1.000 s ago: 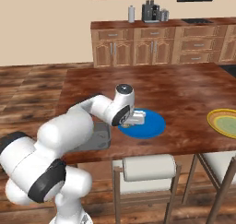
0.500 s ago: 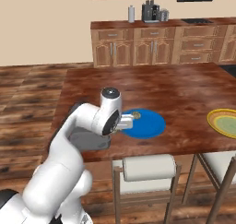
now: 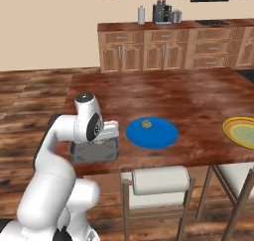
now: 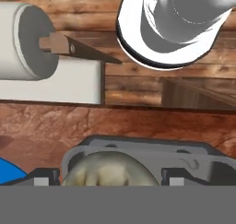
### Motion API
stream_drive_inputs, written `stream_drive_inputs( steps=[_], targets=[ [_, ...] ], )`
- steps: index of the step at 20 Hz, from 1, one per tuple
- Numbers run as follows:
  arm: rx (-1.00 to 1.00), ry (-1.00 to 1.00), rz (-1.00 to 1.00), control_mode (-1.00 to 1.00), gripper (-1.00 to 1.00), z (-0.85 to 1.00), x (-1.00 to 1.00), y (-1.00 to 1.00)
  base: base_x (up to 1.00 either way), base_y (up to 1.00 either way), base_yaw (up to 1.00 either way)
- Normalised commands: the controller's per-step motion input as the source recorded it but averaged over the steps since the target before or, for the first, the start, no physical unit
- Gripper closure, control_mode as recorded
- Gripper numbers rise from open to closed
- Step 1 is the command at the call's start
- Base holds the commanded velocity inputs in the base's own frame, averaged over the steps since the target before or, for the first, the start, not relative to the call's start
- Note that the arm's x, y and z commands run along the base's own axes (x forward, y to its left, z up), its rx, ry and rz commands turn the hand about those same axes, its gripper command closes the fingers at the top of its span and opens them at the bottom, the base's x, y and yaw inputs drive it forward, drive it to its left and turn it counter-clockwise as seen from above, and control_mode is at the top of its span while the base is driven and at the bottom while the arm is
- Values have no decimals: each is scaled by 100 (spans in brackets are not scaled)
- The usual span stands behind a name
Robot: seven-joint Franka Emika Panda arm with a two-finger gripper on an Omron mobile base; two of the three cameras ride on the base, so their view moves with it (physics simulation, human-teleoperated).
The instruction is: Place two dumplings into each of the tupperware containers and then place the containers in the fridge.
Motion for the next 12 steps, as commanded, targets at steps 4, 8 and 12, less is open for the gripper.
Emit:
stream_drive_inputs(
  steps=[4, 8, 12],
  targets=[
    [0, 0, -7, -100, 100, -19, 38, 0, 0, 0, 0],
    [0, 3, -2, -100, 100, -32, 51, 0, 0, 0, 0],
    [-1, 10, 0, -100, 100, -45, 28, 12, 0, 0, 0]
  ],
)
